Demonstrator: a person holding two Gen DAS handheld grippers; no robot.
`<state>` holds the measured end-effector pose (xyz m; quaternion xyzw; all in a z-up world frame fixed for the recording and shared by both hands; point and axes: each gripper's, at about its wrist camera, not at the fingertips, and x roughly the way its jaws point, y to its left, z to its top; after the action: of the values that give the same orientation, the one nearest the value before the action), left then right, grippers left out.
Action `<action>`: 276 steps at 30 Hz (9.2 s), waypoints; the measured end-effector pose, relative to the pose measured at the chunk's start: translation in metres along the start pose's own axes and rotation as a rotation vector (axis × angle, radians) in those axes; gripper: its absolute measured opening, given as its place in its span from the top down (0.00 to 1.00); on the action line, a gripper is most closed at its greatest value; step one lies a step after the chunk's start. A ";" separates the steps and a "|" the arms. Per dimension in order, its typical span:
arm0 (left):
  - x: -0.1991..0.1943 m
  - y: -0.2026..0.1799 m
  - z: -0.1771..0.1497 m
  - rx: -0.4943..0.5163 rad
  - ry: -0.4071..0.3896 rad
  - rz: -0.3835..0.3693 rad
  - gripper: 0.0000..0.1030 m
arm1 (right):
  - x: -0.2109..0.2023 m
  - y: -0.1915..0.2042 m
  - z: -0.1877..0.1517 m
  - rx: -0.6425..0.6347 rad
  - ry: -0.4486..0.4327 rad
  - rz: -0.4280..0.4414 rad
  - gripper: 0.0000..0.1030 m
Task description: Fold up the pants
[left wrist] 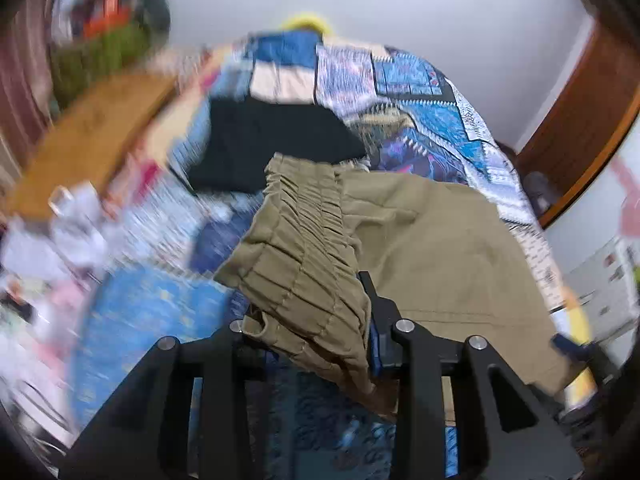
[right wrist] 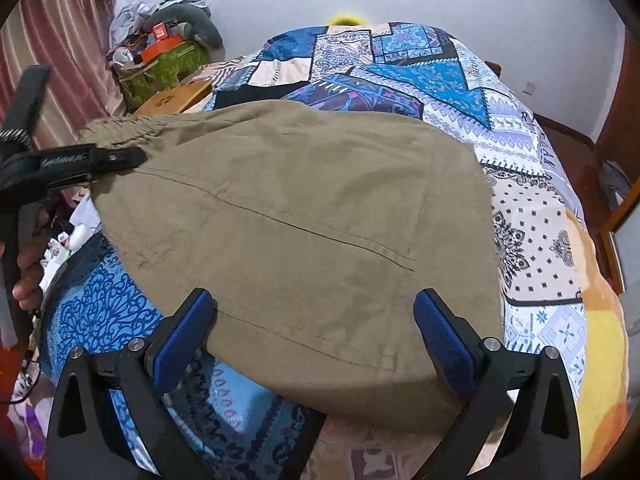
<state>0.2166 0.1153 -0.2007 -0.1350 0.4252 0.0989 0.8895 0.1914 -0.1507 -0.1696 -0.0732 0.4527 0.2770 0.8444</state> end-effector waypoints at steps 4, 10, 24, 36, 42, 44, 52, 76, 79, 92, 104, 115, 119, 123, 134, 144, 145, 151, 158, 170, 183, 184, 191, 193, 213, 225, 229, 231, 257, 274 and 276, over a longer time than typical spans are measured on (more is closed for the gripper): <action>-0.035 -0.009 -0.001 0.154 -0.121 0.150 0.68 | -0.017 -0.010 -0.006 0.071 -0.040 0.006 0.04; -0.084 -0.025 0.008 0.268 -0.232 0.154 0.71 | -0.033 -0.028 -0.018 0.133 -0.066 -0.053 0.04; -0.087 -0.120 0.020 0.328 -0.180 -0.184 0.74 | -0.030 -0.035 -0.034 0.186 -0.056 -0.029 0.03; -0.079 -0.144 0.008 0.349 -0.048 -0.405 0.33 | -0.032 -0.040 -0.037 0.219 -0.064 -0.011 0.03; -0.081 -0.143 0.011 0.373 -0.053 -0.382 0.10 | -0.030 -0.040 -0.037 0.227 -0.056 -0.001 0.03; -0.070 -0.137 0.018 0.360 -0.050 -0.324 0.10 | -0.031 -0.041 -0.037 0.235 -0.060 0.002 0.03; 0.002 -0.097 0.066 0.301 0.063 -0.156 0.09 | -0.045 -0.046 -0.037 0.227 -0.086 -0.019 0.03; 0.156 -0.052 0.074 0.301 0.286 -0.013 0.00 | -0.064 -0.096 -0.038 0.366 -0.122 -0.100 0.03; 0.137 -0.037 0.067 0.293 0.278 0.028 0.00 | -0.070 -0.089 -0.037 0.351 -0.137 -0.089 0.03; 0.036 0.014 -0.020 0.251 0.250 -0.014 0.00 | -0.077 -0.041 -0.030 0.253 -0.171 0.011 0.03; -0.006 0.036 -0.033 0.147 0.107 0.073 0.04 | -0.033 -0.038 -0.034 0.215 -0.068 0.075 0.53; 0.008 0.067 -0.044 0.156 0.191 0.126 0.10 | -0.032 -0.053 -0.036 0.253 -0.095 0.009 0.59; -0.004 0.065 -0.027 0.165 0.155 0.097 0.09 | -0.038 -0.063 -0.032 0.319 -0.091 0.056 0.58; -0.008 0.056 -0.001 0.127 0.131 -0.019 0.09 | -0.044 -0.068 -0.021 0.293 -0.112 0.014 0.50; 0.066 0.019 0.019 0.127 0.275 -0.141 0.25 | 0.003 -0.077 0.023 0.187 0.001 0.028 0.44; 0.063 0.023 0.015 0.186 0.181 -0.033 0.70 | 0.016 -0.074 0.016 0.147 -0.007 0.015 0.62; 0.063 0.024 0.015 0.184 0.174 -0.013 0.70 | 0.016 -0.074 0.016 0.145 -0.008 0.011 0.62; 0.058 0.025 0.019 0.173 0.170 0.043 0.69 | 0.014 -0.070 0.022 0.106 0.010 -0.015 0.58; 0.015 0.022 0.019 0.218 0.077 0.039 0.30 | -0.006 -0.078 0.014 0.141 -0.001 -0.016 0.41; 0.047 0.033 0.013 0.089 0.221 -0.108 0.24 | -0.001 -0.092 0.005 0.204 0.002 0.039 0.38; 0.074 0.016 0.018 0.108 0.262 -0.238 0.32 | 0.031 -0.095 0.018 0.266 0.040 0.220 0.45; 0.074 0.014 0.019 0.112 0.256 -0.234 0.36 | 0.032 -0.095 0.019 0.261 0.041 0.219 0.50; 0.066 -0.008 0.026 0.178 0.201 -0.153 0.81 | 0.028 -0.096 0.026 0.259 0.061 0.230 0.79; 0.064 -0.010 0.030 0.187 0.191 -0.135 0.88 | 0.023 -0.091 0.030 0.244 0.046 0.204 0.86; 0.004 0.003 0.117 0.227 -0.026 -0.141 0.99 | -0.023 -0.048 0.116 0.067 -0.185 0.099 0.92; 0.093 0.028 0.096 0.094 0.198 -0.246 0.25 | 0.014 -0.081 0.077 0.091 -0.053 0.074 0.92; 0.133 0.022 0.093 0.066 0.312 -0.332 0.34 | 0.022 -0.088 0.071 0.110 -0.043 0.086 0.92; 0.147 0.016 0.092 0.074 0.330 -0.291 0.63 | 0.024 -0.093 0.070 0.137 -0.042 0.096 0.91; -0.001 0.048 0.198 0.175 -0.183 0.026 0.90 | 0.001 -0.010 0.210 -0.063 -0.242 0.104 0.92; 0.155 0.134 0.219 0.105 -0.026 0.194 0.89 | 0.188 0.032 0.275 -0.107 -0.094 0.078 0.92; 0.184 0.146 0.215 0.082 0.017 0.183 0.89 | 0.208 0.027 0.275 -0.101 -0.063 0.064 0.92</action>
<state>0.4449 0.3338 -0.2384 -0.0598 0.4473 0.1611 0.8777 0.4668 0.0579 -0.1739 -0.0922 0.4135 0.3285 0.8442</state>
